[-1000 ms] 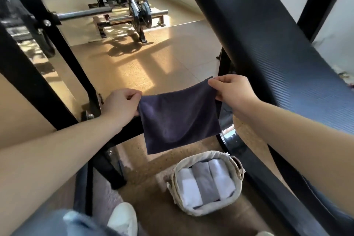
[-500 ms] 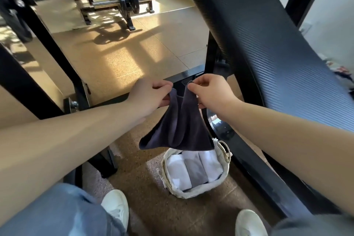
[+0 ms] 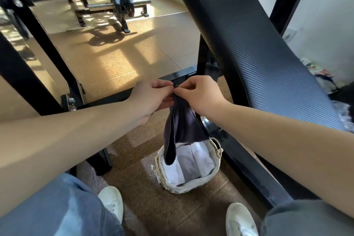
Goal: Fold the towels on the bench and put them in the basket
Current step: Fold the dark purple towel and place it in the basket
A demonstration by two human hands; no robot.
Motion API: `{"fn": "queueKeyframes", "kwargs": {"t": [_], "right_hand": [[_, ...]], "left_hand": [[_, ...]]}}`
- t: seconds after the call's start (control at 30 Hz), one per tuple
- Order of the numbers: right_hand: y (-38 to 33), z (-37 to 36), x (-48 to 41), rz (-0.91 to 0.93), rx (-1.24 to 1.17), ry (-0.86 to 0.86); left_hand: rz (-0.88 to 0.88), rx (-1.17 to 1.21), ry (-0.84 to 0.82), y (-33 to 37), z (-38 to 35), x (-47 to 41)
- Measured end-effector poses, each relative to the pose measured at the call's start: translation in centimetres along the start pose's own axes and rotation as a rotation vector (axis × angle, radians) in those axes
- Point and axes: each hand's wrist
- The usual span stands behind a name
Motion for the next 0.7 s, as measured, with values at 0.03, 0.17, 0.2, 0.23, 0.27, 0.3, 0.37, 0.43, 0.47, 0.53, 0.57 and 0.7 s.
{"fn": "queueKeyframes", "kwargs": {"t": [0.03, 0.17, 0.2, 0.23, 0.27, 0.3, 0.37, 0.43, 0.47, 0.53, 0.57, 0.7], "right_hand": [[-0.1, 0.1, 0.0, 0.007, 0.012, 0.008], [-0.1, 0.1, 0.1, 0.036, 0.046, 0.010], [-0.1, 0.1, 0.1, 0.042, 0.047, 0.004], [0.0, 0.1, 0.1, 0.048, 0.045, -0.003], [0.1, 0.2, 0.0, 0.054, 0.047, -0.008], [0.1, 0.3, 0.0, 0.057, 0.052, -0.012], [0.1, 0.4, 0.0, 0.057, 0.058, -0.017], [0.2, 0.4, 0.1, 0.053, 0.054, -0.018], [0.3, 0.4, 0.2, 0.047, 0.044, -0.023], [0.4, 0.3, 0.3, 0.047, 0.028, -0.040], [0.6, 0.2, 0.3, 0.051, 0.026, -0.041], [1.4, -0.2, -0.3, 0.045, -0.006, 0.009]], "left_hand": [[0.000, 0.006, 0.001, 0.1, 0.0, 0.1], [0.007, 0.006, 0.012, 0.1, -0.2, 0.3], [0.011, 0.007, 0.014, 0.0, -0.2, 0.3], [0.016, 0.011, 0.013, 0.0, -0.2, 0.3], [0.019, 0.021, 0.009, -0.1, -0.2, 0.3], [0.022, 0.036, 0.007, -0.1, -0.3, 0.3], [0.030, 0.076, 0.012, 0.0, -0.4, 0.3], [0.052, 0.126, 0.020, 0.3, -0.4, 0.2], [0.067, 0.146, 0.017, 0.4, -0.4, 0.2], [0.088, 0.157, 0.000, 0.7, -0.2, 0.0], [0.093, 0.156, -0.011, 0.8, -0.1, -0.1], [0.086, 0.110, -0.067, 0.8, -0.2, -0.4]]}}
Point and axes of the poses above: each hand's wrist, its own x-axis away from the middle knuckle, its own z-axis out of the back of the hand, y = z × x, and after that the axes turned 3 degrees about -y, right-handed
